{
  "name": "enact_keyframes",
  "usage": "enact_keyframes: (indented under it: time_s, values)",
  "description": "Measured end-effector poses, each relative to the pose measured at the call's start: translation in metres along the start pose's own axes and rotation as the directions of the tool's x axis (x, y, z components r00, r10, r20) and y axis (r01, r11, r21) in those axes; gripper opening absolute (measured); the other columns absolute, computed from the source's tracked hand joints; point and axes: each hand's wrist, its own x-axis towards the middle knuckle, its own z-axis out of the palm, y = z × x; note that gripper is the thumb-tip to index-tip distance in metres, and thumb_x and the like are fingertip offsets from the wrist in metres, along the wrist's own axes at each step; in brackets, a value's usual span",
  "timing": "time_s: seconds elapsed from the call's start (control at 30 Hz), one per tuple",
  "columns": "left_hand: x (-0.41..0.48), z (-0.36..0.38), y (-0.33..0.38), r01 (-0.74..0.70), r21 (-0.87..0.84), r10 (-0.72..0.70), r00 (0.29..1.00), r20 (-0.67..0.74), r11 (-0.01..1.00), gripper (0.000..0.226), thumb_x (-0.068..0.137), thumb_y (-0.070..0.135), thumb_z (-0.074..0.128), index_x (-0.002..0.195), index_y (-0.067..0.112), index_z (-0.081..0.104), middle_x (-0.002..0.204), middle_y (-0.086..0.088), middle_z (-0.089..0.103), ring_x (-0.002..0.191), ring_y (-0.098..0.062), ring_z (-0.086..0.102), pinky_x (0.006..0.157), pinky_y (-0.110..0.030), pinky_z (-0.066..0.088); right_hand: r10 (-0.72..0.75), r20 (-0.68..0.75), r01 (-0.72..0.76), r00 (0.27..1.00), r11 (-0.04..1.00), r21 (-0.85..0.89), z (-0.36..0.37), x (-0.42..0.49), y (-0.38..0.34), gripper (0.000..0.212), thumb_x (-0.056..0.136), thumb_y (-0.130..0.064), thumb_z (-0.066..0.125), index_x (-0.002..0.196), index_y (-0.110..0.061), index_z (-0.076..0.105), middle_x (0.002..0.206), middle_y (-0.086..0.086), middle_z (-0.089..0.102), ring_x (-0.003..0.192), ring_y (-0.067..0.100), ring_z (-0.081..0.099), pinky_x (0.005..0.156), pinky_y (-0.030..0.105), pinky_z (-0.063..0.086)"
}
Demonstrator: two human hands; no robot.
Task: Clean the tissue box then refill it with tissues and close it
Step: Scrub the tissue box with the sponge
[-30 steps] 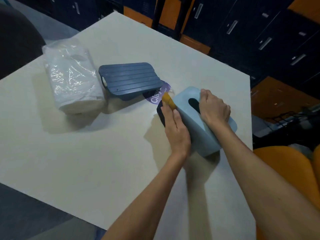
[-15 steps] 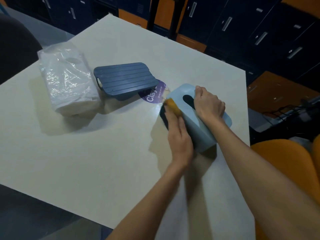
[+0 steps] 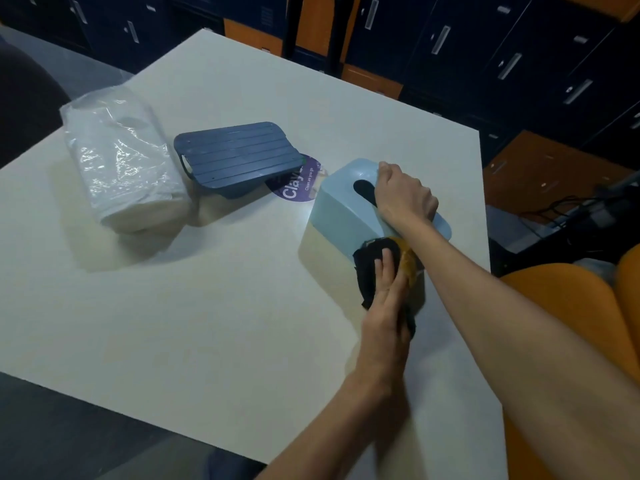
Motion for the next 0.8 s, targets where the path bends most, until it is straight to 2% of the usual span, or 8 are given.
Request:
enact_keyframes:
  time_s: [0.07,0.13,0.2,0.27,0.37,0.43,0.57,0.8]
  values:
    - [-0.002,-0.015,-0.001,0.005,-0.053,-0.004,1.000,0.018,0.999,0.059,0.092,-0.002,0.041,0.148,0.015,0.034,0.154,0.000,0.031,0.144,-0.006,0.025,0.116,-0.021,0.022,-0.003,0.026,0.003,1.000,1.000,0.016,-0.001,0.000,0.000,0.056,0.101,-0.045,0.009,0.137,-0.021,0.044,0.125,0.013,0.058,0.112,0.036,0.053,0.090,0.044,0.036]
    - [0.002,-0.036,-0.004,0.030,-0.008,-0.031,0.988,-0.149,1.000,0.052,0.085,-0.013,0.048,0.132,0.007,0.055,0.127,-0.001,0.059,0.119,0.007,0.051,0.103,-0.009,0.037,-0.003,0.052,0.002,0.999,1.000,0.030,-0.002,-0.001,0.000,0.056,0.101,-0.045,0.009,0.138,-0.022,0.043,0.126,0.013,0.058,0.113,0.036,0.052,0.092,0.044,0.035]
    - [0.013,-0.053,-0.006,0.123,0.053,-0.095,0.925,-0.367,0.991,0.032,0.089,-0.006,0.053,0.113,0.009,0.067,0.100,0.003,0.066,0.088,0.005,0.058,0.080,-0.009,0.044,-0.002,0.059,0.000,0.998,0.999,0.039,-0.003,-0.002,-0.001,0.055,0.100,-0.045,0.010,0.138,-0.023,0.044,0.126,0.014,0.058,0.113,0.037,0.052,0.091,0.043,0.035]
    - [0.033,-0.058,-0.002,0.133,0.066,-0.091,0.897,-0.432,0.989,0.024,0.094,0.001,0.052,0.112,0.008,0.066,0.097,0.003,0.066,0.085,-0.003,0.058,0.078,-0.017,0.044,-0.006,0.055,0.004,0.998,0.999,0.033,-0.003,-0.002,-0.002,0.056,0.100,-0.044,0.010,0.138,-0.021,0.044,0.125,0.015,0.058,0.113,0.037,0.052,0.089,0.043,0.035]
    - [0.042,-0.043,0.004,0.041,0.126,0.003,0.944,-0.329,0.991,0.043,0.094,-0.002,0.051,0.137,0.004,0.051,0.138,-0.006,0.055,0.126,-0.010,0.051,0.107,-0.022,0.039,-0.016,0.051,0.014,0.999,0.999,0.032,-0.004,-0.003,0.000,0.056,0.101,-0.044,0.009,0.138,-0.020,0.044,0.127,0.015,0.058,0.114,0.038,0.052,0.090,0.043,0.035]
    - [0.026,-0.034,-0.001,-0.024,0.206,0.072,0.970,-0.231,0.978,0.046,0.092,-0.004,0.049,0.138,0.004,0.049,0.144,-0.007,0.047,0.134,-0.013,0.043,0.113,-0.026,0.033,-0.030,0.040,0.029,0.999,0.999,0.028,-0.003,-0.004,0.001,0.057,0.101,-0.044,0.009,0.137,-0.019,0.044,0.127,0.015,0.058,0.113,0.038,0.052,0.091,0.043,0.035]
    - [0.000,-0.048,-0.011,-0.114,0.330,0.102,0.993,0.053,0.937,0.043,0.089,0.015,0.042,0.127,0.010,0.063,0.127,-0.008,0.059,0.113,-0.021,0.053,0.100,-0.031,0.043,-0.038,0.028,0.038,0.999,0.999,0.027,-0.003,-0.004,0.001,0.057,0.101,-0.044,0.009,0.136,-0.018,0.046,0.124,0.015,0.059,0.111,0.037,0.053,0.091,0.044,0.035]
    - [0.030,-0.097,0.012,-0.061,0.509,-0.157,0.914,0.373,0.859,0.039,0.085,-0.001,0.051,0.117,0.012,0.069,0.115,-0.005,0.064,0.103,-0.022,0.055,0.093,-0.024,0.040,-0.038,0.129,0.014,0.991,0.984,0.179,-0.016,-0.006,0.002,0.055,0.100,-0.046,0.012,0.141,-0.019,0.036,0.128,0.014,0.056,0.116,0.035,0.049,0.099,0.047,0.026]
